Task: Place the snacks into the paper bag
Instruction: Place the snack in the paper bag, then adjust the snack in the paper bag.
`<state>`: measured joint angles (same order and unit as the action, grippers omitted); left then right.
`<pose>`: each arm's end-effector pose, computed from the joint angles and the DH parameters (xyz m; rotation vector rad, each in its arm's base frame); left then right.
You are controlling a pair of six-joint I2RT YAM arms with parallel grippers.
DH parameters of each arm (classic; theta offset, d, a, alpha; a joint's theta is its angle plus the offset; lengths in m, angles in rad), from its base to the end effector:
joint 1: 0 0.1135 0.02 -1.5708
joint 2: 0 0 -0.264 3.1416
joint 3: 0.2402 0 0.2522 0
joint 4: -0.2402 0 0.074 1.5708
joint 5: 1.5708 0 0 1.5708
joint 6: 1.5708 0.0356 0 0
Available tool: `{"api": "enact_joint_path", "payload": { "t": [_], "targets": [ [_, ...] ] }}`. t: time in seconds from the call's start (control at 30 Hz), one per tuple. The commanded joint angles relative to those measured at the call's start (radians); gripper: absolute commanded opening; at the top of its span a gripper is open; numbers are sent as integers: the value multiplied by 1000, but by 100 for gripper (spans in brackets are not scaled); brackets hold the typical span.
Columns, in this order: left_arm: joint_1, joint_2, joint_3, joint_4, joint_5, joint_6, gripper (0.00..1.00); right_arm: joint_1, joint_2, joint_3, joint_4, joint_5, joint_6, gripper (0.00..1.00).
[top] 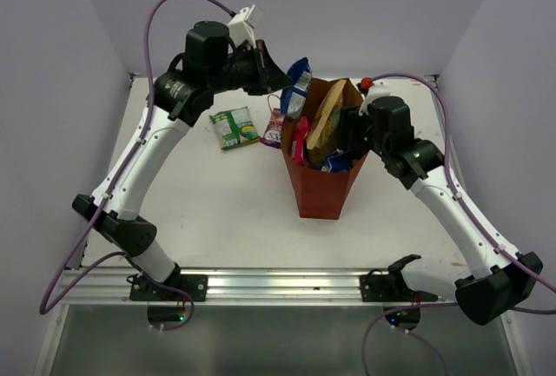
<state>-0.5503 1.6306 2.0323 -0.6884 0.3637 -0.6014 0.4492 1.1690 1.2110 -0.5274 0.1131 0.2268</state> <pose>0.2838 -0.1889 0.4977 0.2214 1.9850 -1.1109 0.2321 0.1074 0.3757 -0.1591 2.0604 0.3027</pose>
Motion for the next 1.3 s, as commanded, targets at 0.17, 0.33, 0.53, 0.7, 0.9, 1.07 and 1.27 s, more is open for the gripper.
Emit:
{"api": "enact_joint_path", "payload": {
  "t": [0.17,0.33,0.53,0.7,0.9,1.07,1.27],
  "targets": [
    [1,61,-41,107,90,-64,0,-3,-22,-8,30,-3,2,63],
    [1,98,-67,144,89,-98,0,-3,-25,-13,30,2,0,63],
    [1,123,-106,187,86,-120,2,-3,-26,-16,32,5,-1,63],
    [1,111,-107,176,6,-98,46,-4,-29,-16,30,7,-1,63],
    [1,54,-109,145,-84,-51,71,-3,-25,-8,30,0,3,63],
    [1,-11,-130,92,-164,2,75,-3,-14,15,30,-10,19,63],
    [-11,-86,-190,-8,-330,87,67,-4,30,85,44,-38,92,63]
  ]
}}
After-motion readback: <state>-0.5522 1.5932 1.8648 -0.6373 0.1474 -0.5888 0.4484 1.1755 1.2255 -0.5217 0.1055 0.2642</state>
